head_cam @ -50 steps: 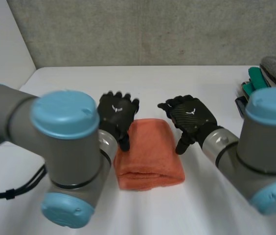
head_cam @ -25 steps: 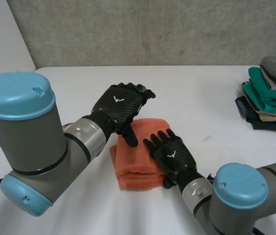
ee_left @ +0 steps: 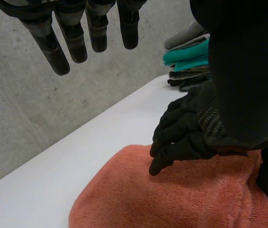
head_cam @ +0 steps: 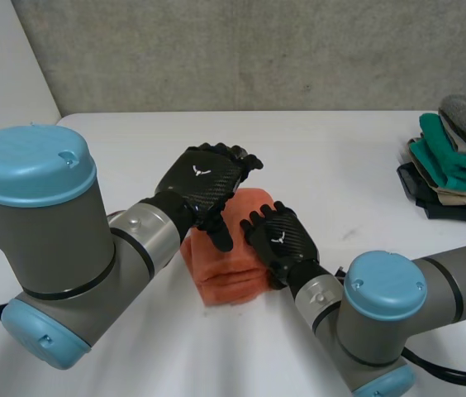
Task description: Fold the laundry.
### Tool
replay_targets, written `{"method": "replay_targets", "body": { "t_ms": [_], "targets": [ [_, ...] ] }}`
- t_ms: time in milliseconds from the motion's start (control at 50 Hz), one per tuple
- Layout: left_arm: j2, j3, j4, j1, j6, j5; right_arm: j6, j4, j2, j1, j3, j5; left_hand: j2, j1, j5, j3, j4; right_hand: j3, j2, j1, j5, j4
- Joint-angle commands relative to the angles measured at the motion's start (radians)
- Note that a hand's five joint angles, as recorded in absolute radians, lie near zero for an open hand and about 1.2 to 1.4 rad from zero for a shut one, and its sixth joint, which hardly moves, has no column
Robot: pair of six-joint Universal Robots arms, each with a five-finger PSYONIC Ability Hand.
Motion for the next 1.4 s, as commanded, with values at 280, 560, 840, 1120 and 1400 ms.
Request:
{"method": "replay_targets", "body": {
  "t_ms": [280,560,840,1120,1400],
  "targets": [
    [0.027,0.014,0.003,0.015,0.001,0.004,0.009,0.005,-0.007,-0.019,-0.141,-0.050,-0.006,-0.014,-0.001,-0.009,0.000,1.034,1.062,1.040,1.045,1.031],
    [0.069,0.049,0.104,0.015,-0.002,-0.002,0.019,-0.018,-0.094,-0.243,-0.419,-0.194,-0.017,-0.026,-0.013,-0.021,-0.012,1.034,1.062,1.040,1.045,1.031],
    [0.076,0.084,0.115,-0.017,-0.040,0.003,0.357,-0.164,-0.084,-0.640,-0.709,-0.167,-0.009,-0.017,-0.004,-0.012,-0.003,1.034,1.062,1.040,1.045,1.031],
    [0.061,0.057,0.116,-0.048,-0.037,0.009,0.433,-0.222,0.158,-0.948,-0.616,-0.443,-0.006,-0.014,-0.001,-0.009,0.000,1.034,1.062,1.040,1.045,1.031],
    [0.061,0.046,0.116,-0.049,-0.037,0.009,0.398,-0.271,0.260,-1.077,-0.497,-0.579,-0.006,-0.014,-0.001,-0.009,0.000,1.034,1.062,1.040,1.045,1.031]
  ]
}}
